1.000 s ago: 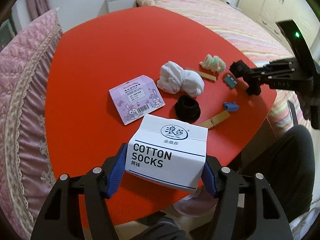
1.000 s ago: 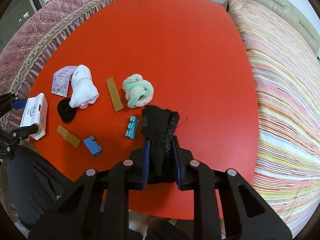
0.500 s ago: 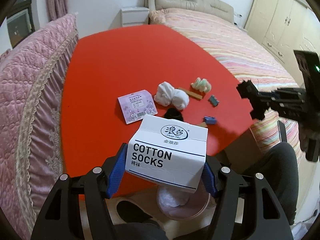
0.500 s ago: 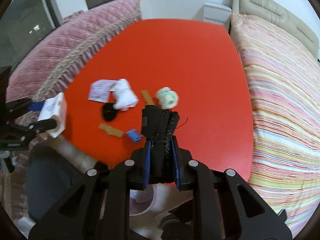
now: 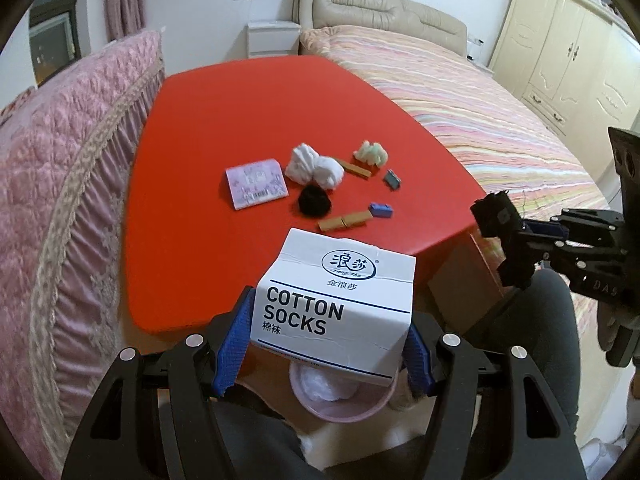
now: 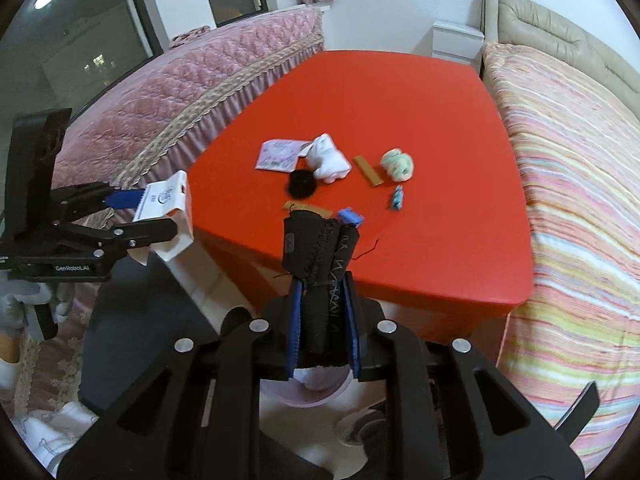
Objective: Collect trash
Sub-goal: 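Carry the box in the left tool and the black socks in the right tool to the pink bin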
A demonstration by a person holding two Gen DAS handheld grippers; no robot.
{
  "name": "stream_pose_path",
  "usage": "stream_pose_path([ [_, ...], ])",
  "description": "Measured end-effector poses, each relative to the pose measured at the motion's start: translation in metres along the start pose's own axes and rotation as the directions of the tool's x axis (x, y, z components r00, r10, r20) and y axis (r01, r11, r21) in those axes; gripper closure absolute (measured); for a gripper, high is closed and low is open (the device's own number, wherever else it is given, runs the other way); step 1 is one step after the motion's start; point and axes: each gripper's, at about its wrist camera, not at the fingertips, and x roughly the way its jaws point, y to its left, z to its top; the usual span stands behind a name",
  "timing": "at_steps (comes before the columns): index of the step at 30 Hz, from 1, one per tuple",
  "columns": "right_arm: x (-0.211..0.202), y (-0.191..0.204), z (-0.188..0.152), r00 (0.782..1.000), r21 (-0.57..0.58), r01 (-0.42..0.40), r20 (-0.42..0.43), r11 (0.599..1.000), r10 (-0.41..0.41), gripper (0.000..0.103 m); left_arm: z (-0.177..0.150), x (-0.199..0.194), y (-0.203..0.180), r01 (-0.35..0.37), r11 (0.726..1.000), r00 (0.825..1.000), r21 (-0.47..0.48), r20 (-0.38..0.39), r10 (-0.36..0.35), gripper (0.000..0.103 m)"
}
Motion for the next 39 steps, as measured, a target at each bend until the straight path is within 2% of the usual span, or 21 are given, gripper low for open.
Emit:
stream_pose_path([
  [10, 0.009, 0.016, -0.019, 0.998, 0.004, -0.049, -0.039, 0.999, 0.049, 0.084, -0.026, 0.004, -0.008, 0.019, 1.000, 0.999, -0.007, -0.037, -0.020, 0.039],
  [35, 0.015, 0.024, -0.018, 0.992, 0.015, -0.111, -0.052, 0.994, 0.112, 0.084, -0.028, 0.009, -0.012, 0.034, 0.999, 0.998, 0.015, -0.053, -0.033, 0.039],
  [37, 0.015, 0.025, -0.018, 0.992, 0.010, -0.116, -0.055, 0.993, 0.116, 0.080, -0.028, 0.010, -0.014, 0.035, 0.999, 0.998, 0.023, -0.058, -0.034, 0.038],
  [38, 0.016, 0.025, -0.018, 0.993, 0.009, -0.108, -0.055, 0.994, 0.109, 0.075, -0.028, 0.011, -0.014, 0.038, 0.999, 0.997, 0.026, -0.065, -0.036, 0.030],
  [39, 0.016, 0.025, -0.018, 0.993, 0.010, -0.102, -0.053, 0.995, 0.103, 0.056, -0.028, 0.012, -0.015, 0.034, 0.999, 0.998, 0.031, -0.062, -0.032, 0.016],
])
